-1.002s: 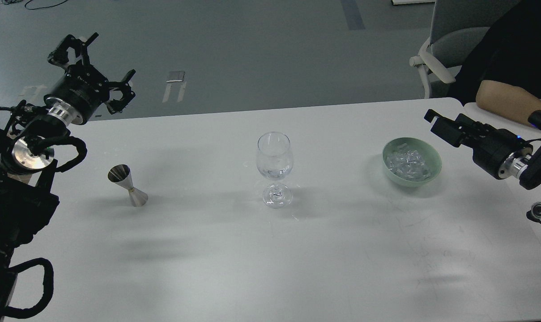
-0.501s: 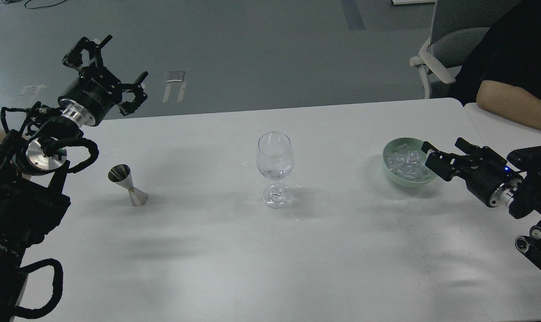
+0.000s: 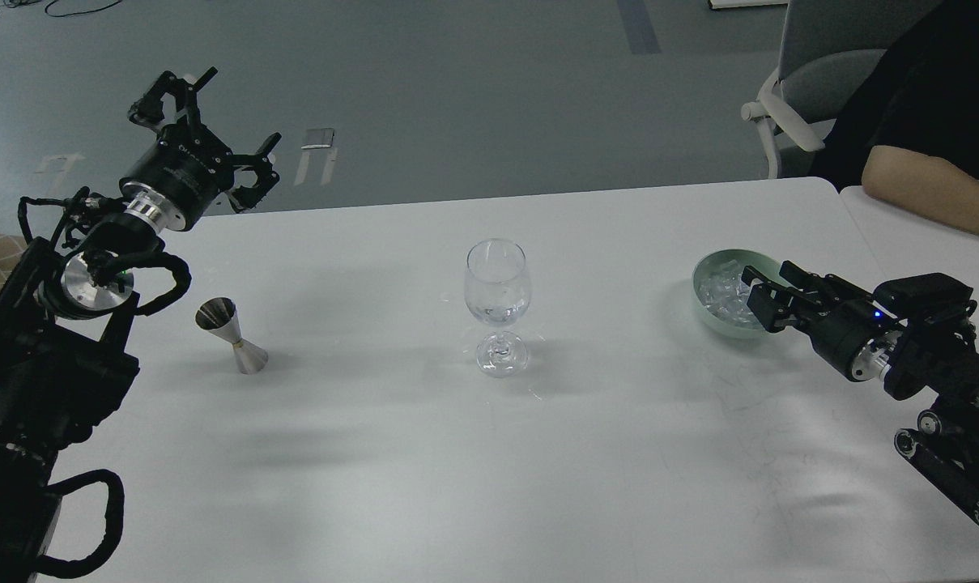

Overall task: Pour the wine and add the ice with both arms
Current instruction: 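Lower the right gripper into the green bowl of ice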

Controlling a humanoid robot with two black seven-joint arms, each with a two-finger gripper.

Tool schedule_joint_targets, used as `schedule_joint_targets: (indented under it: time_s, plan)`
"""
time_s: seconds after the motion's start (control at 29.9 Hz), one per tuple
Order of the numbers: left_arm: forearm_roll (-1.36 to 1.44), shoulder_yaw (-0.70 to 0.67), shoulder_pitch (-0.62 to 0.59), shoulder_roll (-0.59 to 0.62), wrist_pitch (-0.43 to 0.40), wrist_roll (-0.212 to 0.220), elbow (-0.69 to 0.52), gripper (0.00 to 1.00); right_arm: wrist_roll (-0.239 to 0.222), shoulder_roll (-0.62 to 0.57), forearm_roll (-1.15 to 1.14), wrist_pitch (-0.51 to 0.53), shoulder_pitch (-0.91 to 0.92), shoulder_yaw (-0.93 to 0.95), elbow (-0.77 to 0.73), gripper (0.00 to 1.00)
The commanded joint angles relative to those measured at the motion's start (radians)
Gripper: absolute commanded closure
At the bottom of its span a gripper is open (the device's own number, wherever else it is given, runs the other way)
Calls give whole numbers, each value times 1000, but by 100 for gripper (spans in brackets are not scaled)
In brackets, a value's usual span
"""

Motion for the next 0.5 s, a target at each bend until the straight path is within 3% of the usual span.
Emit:
schedule_joint_targets:
  time_s: [0.0, 0.27, 0.47]
  plan:
    - [-1, 0, 2, -8, 0, 0, 0, 2, 0, 8, 1, 4, 17, -9, -7, 40]
    - [0, 0, 2, -8, 0, 0, 0, 2, 0, 25, 2, 7, 56, -58, -51, 40]
    - [-1, 0, 2, -7, 0, 0, 0, 2, 0, 45, 1, 7, 74, -78, -83, 45]
